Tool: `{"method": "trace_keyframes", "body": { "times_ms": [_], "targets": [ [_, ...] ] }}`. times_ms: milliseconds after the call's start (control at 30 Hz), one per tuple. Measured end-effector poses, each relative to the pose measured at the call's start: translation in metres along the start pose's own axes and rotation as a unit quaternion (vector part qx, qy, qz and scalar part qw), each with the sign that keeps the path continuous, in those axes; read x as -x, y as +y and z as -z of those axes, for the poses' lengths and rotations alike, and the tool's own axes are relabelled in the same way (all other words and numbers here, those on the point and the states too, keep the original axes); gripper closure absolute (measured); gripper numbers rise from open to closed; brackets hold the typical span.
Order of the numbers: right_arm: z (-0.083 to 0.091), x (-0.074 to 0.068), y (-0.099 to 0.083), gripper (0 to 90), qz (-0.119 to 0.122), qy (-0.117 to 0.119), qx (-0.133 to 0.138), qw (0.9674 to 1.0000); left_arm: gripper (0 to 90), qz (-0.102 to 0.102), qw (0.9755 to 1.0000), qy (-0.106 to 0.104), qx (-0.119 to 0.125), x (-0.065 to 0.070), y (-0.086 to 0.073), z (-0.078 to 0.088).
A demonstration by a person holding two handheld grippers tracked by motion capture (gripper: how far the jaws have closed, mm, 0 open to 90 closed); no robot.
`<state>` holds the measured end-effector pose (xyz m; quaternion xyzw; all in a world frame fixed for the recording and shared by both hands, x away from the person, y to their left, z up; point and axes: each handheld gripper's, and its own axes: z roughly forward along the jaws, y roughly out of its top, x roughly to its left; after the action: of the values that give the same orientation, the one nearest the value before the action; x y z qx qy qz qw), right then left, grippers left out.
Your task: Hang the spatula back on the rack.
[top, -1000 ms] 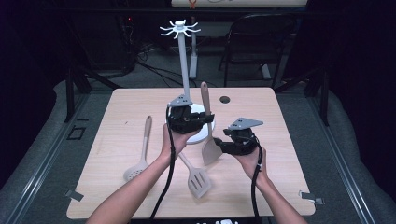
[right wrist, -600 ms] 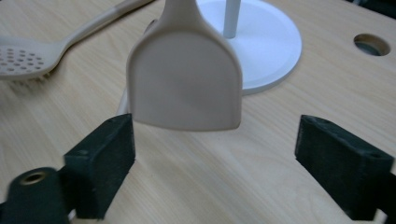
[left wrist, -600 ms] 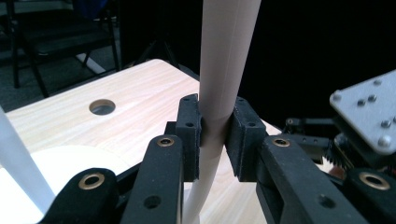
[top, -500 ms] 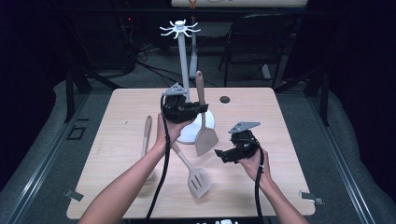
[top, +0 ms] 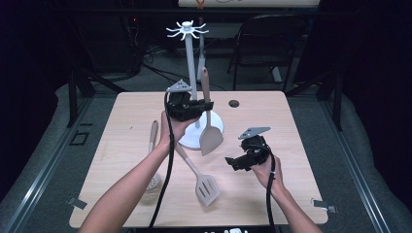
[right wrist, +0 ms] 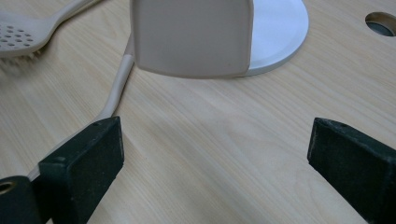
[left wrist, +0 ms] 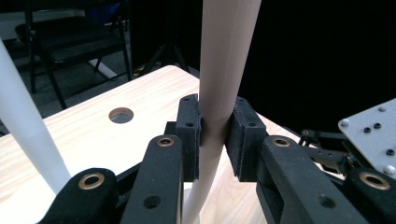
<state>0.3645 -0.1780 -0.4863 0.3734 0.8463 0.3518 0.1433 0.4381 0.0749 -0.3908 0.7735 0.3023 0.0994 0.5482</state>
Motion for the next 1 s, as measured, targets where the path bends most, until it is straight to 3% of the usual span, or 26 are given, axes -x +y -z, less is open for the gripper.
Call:
{"method": "trace_keyframes", "body": {
  "times_ms": [433,1000],
  "targets": [
    [-0.002,0.001,-0.001,4.2,0.006,0.000,-0.011,0.9999,76.3,-0.005,0.9998,0.017,0.001,-0.012,0.017,0.003],
    [-0.003,0.000,-0.001,4.5,0.009,0.000,-0.015,0.9998,76.2,-0.007,0.9997,0.022,0.003,-0.021,0.043,0.003]
  ]
}}
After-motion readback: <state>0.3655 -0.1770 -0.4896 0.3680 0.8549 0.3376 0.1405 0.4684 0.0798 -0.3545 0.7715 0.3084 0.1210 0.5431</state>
